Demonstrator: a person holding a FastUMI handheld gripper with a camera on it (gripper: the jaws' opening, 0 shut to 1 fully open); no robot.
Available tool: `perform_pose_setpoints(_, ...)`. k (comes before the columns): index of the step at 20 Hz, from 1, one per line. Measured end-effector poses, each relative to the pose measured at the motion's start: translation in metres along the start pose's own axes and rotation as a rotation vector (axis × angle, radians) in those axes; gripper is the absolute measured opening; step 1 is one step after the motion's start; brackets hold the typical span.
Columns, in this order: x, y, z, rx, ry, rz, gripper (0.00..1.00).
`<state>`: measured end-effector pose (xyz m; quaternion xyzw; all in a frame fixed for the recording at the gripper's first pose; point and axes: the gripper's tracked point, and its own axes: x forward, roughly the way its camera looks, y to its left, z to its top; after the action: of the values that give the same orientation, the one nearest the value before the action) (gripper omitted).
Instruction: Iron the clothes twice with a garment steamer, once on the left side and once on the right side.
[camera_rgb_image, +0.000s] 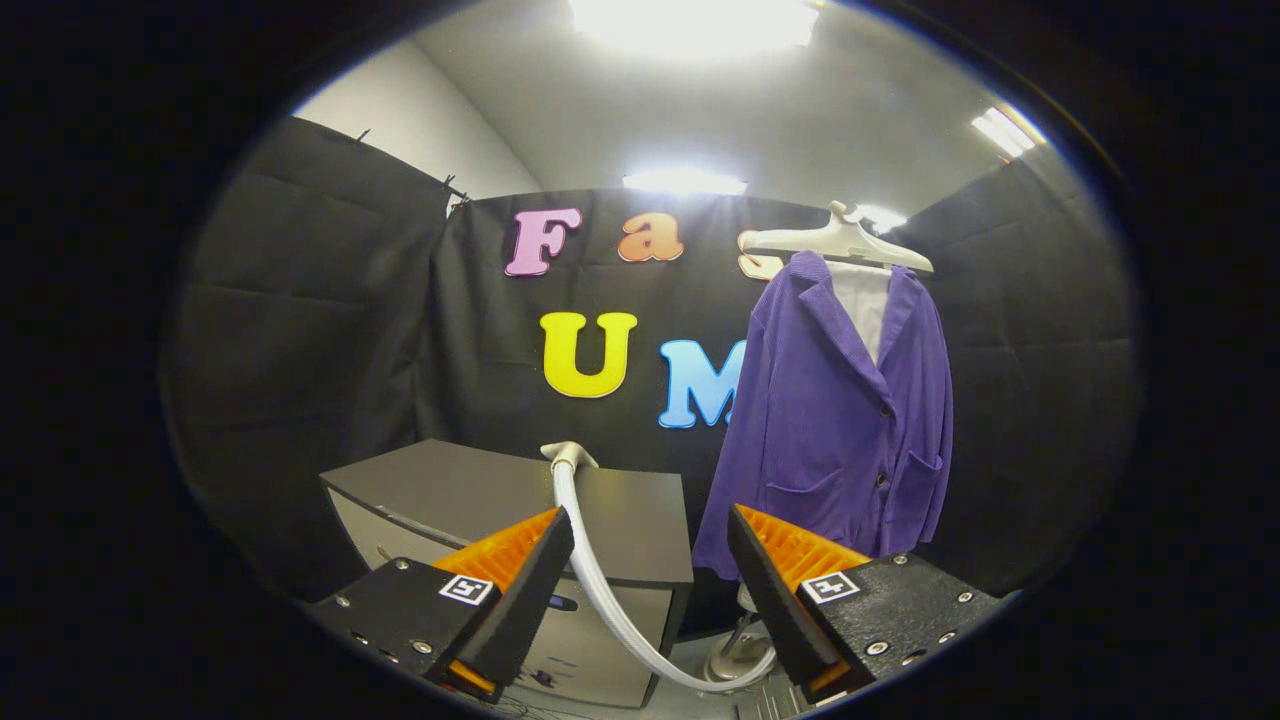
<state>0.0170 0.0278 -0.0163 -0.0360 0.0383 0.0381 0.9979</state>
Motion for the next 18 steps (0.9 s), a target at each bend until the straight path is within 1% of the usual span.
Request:
perform_pose_setpoints(3,-0.004,0.01,0.012,0.0,-0.003,0.05,0.95)
perform_pose_setpoints(5,-0.005,0.015,0.008,-0.025,0.019,0.074,0.95)
perform_pose_setpoints(9,-0.001,0.039,0.016,-0.042,0.041,0.161,0.95)
perform_pose_setpoints(10,0.003,0.048,0.018,-0.025,0.05,0.193,0.95)
perform_pose_setpoints(11,0.007,0.065,0.019,0.011,0.068,0.257,0.95)
perform_pose_setpoints(12,0.012,0.085,0.02,0.058,0.086,0.338,0.95)
perform_pose_setpoints(13,0.02,0.101,0.025,0.103,0.096,0.395,0.95)
perform_pose_setpoints(14,0.035,0.108,0.034,0.138,0.097,0.408,0.95)
perform_pose_setpoints(15,0.05,0.107,0.041,0.153,0.092,0.393,0.95)
perform_pose_setpoints(18,0.097,0.097,0.055,0.143,0.067,0.298,0.95)
